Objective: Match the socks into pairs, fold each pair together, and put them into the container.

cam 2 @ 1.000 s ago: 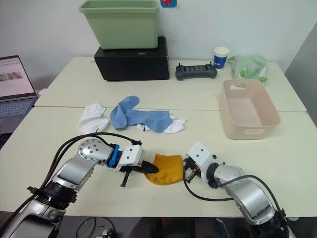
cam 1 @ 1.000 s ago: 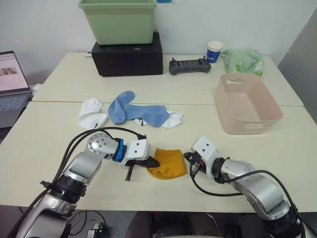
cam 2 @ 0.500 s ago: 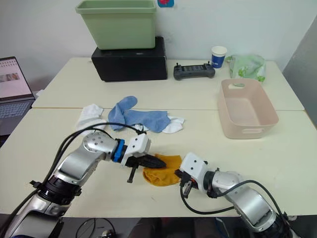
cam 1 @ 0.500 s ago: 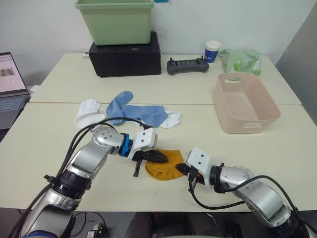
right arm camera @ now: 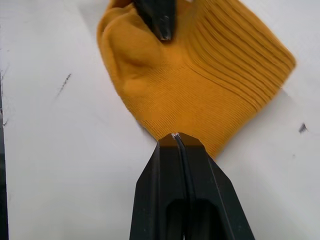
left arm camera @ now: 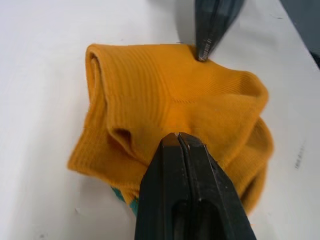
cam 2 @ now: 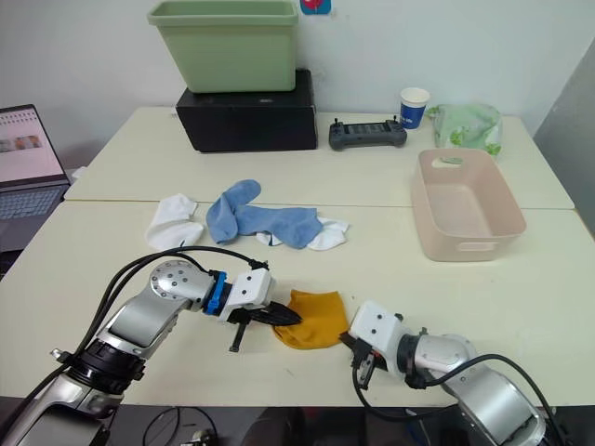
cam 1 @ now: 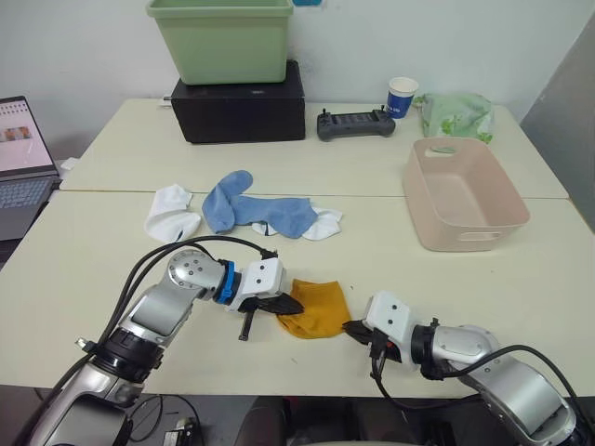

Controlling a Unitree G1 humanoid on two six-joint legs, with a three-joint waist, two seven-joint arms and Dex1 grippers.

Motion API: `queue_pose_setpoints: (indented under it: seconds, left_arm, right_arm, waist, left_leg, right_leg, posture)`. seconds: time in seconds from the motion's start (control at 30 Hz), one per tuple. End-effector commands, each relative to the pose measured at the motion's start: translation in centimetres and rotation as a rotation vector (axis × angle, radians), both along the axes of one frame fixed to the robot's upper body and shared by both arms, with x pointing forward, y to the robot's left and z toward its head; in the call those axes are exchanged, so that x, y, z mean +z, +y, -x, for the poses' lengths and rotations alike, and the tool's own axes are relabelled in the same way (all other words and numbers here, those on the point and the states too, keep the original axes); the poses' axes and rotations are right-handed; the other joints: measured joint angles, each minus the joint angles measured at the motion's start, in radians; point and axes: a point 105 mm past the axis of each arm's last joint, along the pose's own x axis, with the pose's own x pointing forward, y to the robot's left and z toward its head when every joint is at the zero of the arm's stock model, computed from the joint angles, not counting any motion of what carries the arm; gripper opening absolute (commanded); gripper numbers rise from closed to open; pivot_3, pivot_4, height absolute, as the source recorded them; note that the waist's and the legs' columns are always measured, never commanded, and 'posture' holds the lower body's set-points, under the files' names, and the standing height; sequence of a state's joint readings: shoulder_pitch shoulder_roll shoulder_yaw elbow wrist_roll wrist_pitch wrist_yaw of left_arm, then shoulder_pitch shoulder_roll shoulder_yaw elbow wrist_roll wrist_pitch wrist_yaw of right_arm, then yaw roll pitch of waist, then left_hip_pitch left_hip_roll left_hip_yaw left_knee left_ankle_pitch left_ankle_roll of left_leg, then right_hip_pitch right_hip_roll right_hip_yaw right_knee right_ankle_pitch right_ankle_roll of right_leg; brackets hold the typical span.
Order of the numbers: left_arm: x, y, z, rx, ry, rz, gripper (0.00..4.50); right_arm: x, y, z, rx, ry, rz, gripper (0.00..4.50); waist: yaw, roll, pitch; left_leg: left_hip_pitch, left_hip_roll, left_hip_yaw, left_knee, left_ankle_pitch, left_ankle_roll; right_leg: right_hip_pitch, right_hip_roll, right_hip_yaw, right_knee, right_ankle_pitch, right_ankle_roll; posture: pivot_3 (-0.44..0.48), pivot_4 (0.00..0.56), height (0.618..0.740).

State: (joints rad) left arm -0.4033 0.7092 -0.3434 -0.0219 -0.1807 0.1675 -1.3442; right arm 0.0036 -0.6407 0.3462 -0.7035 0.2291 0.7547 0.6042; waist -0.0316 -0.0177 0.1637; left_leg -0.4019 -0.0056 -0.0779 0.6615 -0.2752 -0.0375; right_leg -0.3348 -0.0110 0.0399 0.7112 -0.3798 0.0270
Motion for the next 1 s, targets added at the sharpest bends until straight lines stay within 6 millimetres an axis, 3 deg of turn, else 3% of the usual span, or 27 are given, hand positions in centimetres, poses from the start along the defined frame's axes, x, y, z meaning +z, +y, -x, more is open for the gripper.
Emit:
queue_pose_setpoints:
  seconds: [0.03,0.27,0.37,0.7,1.0]
  left_arm:
    - [-0.4,0.3,0.0,0.008,-0.018,-0.013,0.00]
    - [-2.8,1.4,0.1,0.021,-0.011,-0.074,0.00]
    - [-3.0,1.5,0.6,0.019,-0.004,-0.073,0.00]
    - [-3.1,1.0,0.8,0.040,-0.012,-0.054,0.00]
    - [-3.1,1.1,0.6,0.048,-0.020,-0.054,0.00]
  right_arm:
    - [1.8,-0.3,-0.1,-0.031,-0.033,-0.050,0.03]
    - [2.9,-1.2,-1.3,-0.179,0.081,-0.139,0.03]
    - [2.6,-1.0,-1.4,-0.218,0.203,-0.177,0.89]
    - [1.0,0.5,-2.1,-0.271,0.490,-0.230,4.45]
    - [0.5,3.9,-2.8,-0.231,0.616,-0.282,4.48]
  waist:
    - [0.000,0.000,0.000]
    - [-0.002,0.000,0.000]
    - [-0.001,0.001,-0.001]
    - [-0.002,0.002,-0.001]
    - [-0.010,0.004,-0.004]
  left_leg:
    - [0.000,0.000,0.000,0.000,0.000,0.000]
    - [0.001,0.000,0.000,0.000,0.000,0.000]
    - [0.001,0.000,0.000,0.000,0.000,0.000]
    - [0.002,0.000,0.000,-0.001,0.000,0.000]
    - [0.003,0.000,0.000,-0.001,0.000,0.000]
  right_leg:
    - [0.000,0.000,0.000,0.000,0.000,0.000]
    - [0.001,0.000,0.000,0.000,0.000,0.000]
    - [0.001,0.000,0.000,0.001,0.000,0.000]
    - [0.001,0.000,0.001,0.001,0.000,0.000]
    - [0.001,0.000,0.001,0.002,0.000,0.000]
  posture:
    - [0.000,0.150,0.725]
    - [0.000,0.150,0.725]
    - [0.000,0.150,0.725]
    - [0.000,0.150,0.725]
    - [0.000,0.150,0.725]
